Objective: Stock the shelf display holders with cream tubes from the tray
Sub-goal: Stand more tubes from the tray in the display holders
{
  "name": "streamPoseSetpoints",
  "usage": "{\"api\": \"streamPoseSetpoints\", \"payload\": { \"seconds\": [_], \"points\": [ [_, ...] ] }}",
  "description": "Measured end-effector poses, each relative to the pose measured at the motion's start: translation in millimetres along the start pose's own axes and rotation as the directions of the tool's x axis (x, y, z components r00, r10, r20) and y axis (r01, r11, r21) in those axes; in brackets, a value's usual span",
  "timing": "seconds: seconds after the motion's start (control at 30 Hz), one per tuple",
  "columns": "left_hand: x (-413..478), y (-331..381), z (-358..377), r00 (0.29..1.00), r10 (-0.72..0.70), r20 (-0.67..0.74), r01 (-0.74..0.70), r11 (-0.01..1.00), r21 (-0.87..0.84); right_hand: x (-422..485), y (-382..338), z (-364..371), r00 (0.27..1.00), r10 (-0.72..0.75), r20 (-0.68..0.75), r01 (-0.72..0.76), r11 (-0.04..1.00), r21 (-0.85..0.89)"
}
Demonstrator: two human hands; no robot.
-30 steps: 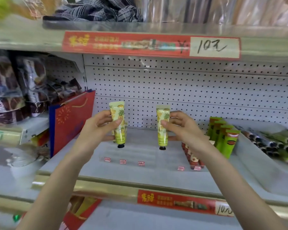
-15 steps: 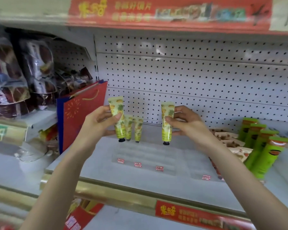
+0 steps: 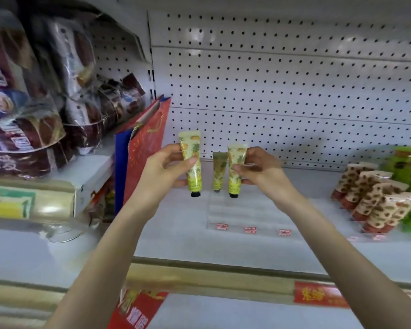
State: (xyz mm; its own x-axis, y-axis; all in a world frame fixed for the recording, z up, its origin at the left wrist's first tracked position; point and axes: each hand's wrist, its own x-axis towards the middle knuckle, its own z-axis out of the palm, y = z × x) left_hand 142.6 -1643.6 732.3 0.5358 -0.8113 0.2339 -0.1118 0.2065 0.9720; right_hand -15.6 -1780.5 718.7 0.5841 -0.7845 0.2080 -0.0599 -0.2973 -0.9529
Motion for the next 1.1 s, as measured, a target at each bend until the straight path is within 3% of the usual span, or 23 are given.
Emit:
{"api": "streamPoseSetpoints", "payload": {
  "seconds": [0.33,0.53,1.1],
  "points": [
    [9,-12,-12,0.998,-0.027,0.057,0.030,0.998,-0.054,9,24,35,0.991,-0.074,-0.109,0.061,0.991,-0.118],
    [14,-17,-14,0.998,-0.039,0.056,0.043,0.996,-0.073,15,35,40,0.993,-0.089,-0.078,0.073,0.979,-0.189],
    [17,-20,-13,0.998,-0.050,0.043,0.052,0.998,-0.041,17,54,41,0.996,-0.090,-0.023,0.085,0.984,-0.158]
  ]
}}
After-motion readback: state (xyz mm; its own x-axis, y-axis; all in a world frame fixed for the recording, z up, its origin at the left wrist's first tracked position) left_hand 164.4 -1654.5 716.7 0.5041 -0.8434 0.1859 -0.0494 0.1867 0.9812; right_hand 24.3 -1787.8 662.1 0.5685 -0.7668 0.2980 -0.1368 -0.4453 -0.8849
